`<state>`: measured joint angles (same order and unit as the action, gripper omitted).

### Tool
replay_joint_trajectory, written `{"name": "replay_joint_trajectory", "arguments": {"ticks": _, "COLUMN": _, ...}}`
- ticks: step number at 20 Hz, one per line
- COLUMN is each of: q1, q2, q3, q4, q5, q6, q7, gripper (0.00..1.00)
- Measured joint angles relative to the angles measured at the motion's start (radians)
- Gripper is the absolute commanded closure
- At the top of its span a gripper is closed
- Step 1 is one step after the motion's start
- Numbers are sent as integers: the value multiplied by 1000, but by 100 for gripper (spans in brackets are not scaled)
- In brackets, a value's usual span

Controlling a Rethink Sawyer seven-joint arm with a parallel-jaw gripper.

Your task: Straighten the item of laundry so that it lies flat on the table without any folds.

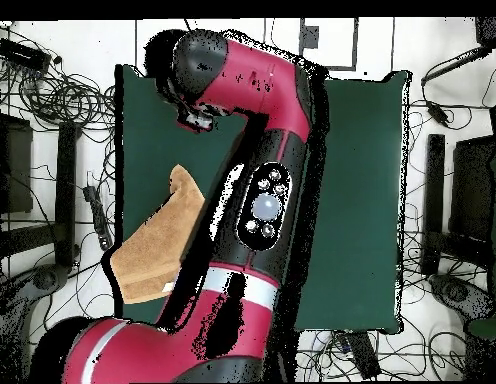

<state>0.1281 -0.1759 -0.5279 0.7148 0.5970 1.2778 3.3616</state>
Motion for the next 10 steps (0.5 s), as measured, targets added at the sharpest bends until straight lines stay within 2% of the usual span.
{"name": "replay_joint_trajectory", "arguments": {"ticks": 7, "q1": 44, "q2": -40, "q3": 0, "q4": 3, "q5": -3, "q6": 16, "q7": 41, "gripper": 0}}
{"name": "replay_joint_trajectory", "arguments": {"ticks": 10, "q1": 31, "q2": -65, "q3": 9, "q4": 12, "q5": -43, "q6": 16, "q7": 24, "gripper": 0}}
